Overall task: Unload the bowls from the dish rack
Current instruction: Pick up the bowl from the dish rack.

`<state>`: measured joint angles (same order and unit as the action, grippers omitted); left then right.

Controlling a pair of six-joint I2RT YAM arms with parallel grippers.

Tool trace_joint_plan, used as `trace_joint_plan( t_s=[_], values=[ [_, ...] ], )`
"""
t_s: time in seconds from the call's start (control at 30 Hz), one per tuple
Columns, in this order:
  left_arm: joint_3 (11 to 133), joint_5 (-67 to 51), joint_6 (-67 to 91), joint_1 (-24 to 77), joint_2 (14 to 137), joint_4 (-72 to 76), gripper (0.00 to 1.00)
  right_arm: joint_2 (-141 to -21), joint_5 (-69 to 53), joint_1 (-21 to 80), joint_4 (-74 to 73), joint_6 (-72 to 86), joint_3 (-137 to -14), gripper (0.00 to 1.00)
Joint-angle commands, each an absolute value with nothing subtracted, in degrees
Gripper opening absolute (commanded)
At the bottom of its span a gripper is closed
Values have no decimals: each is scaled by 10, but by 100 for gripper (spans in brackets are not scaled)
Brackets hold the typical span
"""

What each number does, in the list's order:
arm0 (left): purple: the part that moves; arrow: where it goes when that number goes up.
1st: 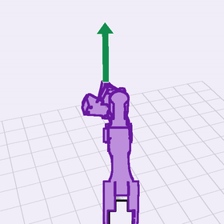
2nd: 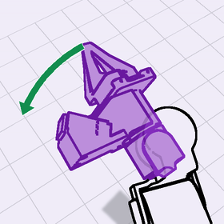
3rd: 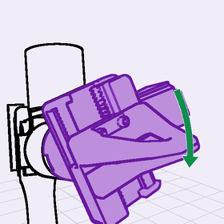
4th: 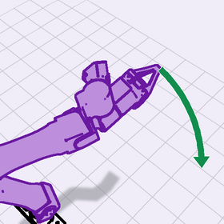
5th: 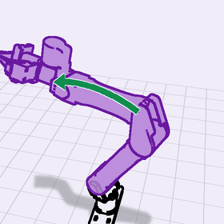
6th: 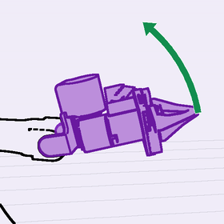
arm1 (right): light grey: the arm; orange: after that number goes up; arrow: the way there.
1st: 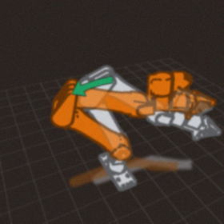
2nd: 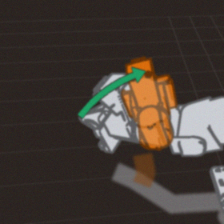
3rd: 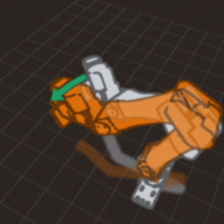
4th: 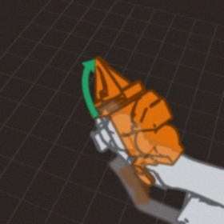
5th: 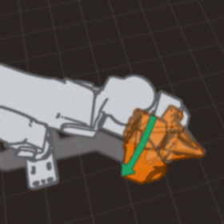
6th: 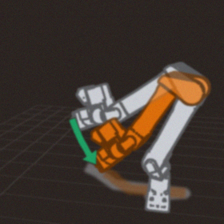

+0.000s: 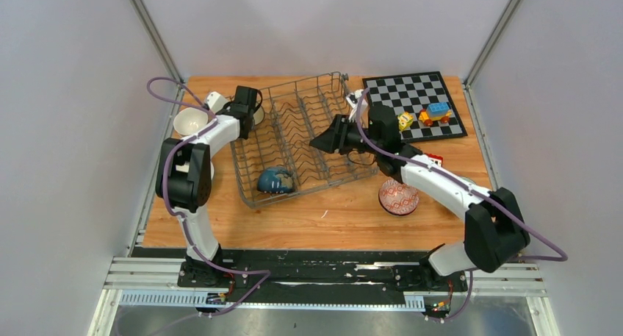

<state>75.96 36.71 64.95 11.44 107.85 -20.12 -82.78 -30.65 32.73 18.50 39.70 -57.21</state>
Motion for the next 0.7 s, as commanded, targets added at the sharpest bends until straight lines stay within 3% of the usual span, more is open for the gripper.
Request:
trace_joint_plan(
  t_s=[0.0, 0.2, 0.33, 0.67],
  values=[
    [770, 393, 641, 115, 1099, -199, 29, -773, -285, 332, 143, 358, -533, 51],
    [770, 385, 638, 115, 1104, -192, 15, -732, -272, 332, 110, 338, -506, 51],
    [766, 382, 635, 114, 1100, -187, 0, -713, -266, 331, 97, 328, -493, 51],
    [749, 360, 617, 114, 1062, -148, 0, -684, -248, 332, 75, 311, -476, 50]
  ],
)
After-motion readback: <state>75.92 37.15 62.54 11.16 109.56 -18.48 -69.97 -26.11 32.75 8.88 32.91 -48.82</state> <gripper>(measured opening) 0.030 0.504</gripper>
